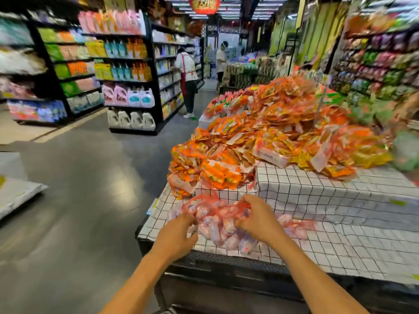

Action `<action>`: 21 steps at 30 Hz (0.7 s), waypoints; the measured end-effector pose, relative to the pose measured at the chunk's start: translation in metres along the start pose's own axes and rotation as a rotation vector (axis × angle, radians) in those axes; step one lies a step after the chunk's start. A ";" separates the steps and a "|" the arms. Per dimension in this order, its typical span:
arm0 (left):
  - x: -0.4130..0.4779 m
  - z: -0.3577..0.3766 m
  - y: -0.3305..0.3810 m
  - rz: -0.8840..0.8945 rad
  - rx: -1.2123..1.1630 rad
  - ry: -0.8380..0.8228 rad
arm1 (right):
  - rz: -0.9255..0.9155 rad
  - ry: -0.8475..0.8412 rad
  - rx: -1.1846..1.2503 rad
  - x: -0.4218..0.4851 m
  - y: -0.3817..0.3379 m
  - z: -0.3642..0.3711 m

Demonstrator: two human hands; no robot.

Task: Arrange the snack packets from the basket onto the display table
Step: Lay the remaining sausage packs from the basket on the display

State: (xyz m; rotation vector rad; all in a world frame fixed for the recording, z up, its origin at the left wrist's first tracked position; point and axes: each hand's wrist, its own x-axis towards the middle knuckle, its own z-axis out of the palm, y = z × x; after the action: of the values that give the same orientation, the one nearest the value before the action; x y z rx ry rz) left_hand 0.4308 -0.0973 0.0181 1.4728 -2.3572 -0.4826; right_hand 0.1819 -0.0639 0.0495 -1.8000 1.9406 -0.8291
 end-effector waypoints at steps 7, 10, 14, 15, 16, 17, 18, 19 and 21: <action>0.068 0.024 0.032 -0.069 0.047 -0.017 | -0.070 -0.008 -0.144 0.083 0.055 -0.017; 0.088 0.029 0.036 -0.086 0.049 -0.022 | -0.085 -0.036 -0.199 0.107 0.074 -0.006; 0.108 0.036 0.031 -0.129 0.053 -0.046 | -0.049 -0.083 -0.209 0.128 0.102 0.027; 0.111 0.039 0.029 -0.123 0.061 -0.049 | -0.032 -0.094 -0.202 0.132 0.108 0.034; 0.113 0.042 0.027 -0.120 0.069 -0.054 | -0.018 -0.113 -0.192 0.135 0.113 0.040; 0.114 0.045 0.025 -0.122 0.076 -0.057 | -0.020 -0.140 -0.201 0.137 0.118 0.046; 0.114 0.047 0.023 -0.129 0.080 -0.061 | -0.035 -0.170 -0.229 0.139 0.121 0.050; 0.115 0.051 0.021 -0.140 0.081 -0.067 | -0.041 -0.207 -0.262 0.141 0.122 0.052; 0.116 0.056 0.016 -0.155 0.068 -0.080 | -0.018 -0.258 -0.312 0.142 0.123 0.054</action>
State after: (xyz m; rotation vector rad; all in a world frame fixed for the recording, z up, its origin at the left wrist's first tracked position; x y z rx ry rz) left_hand 0.3452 -0.1890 -0.0148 1.7062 -2.3521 -0.5129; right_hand 0.1046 -0.2117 -0.0526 -1.9853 1.9657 -0.2878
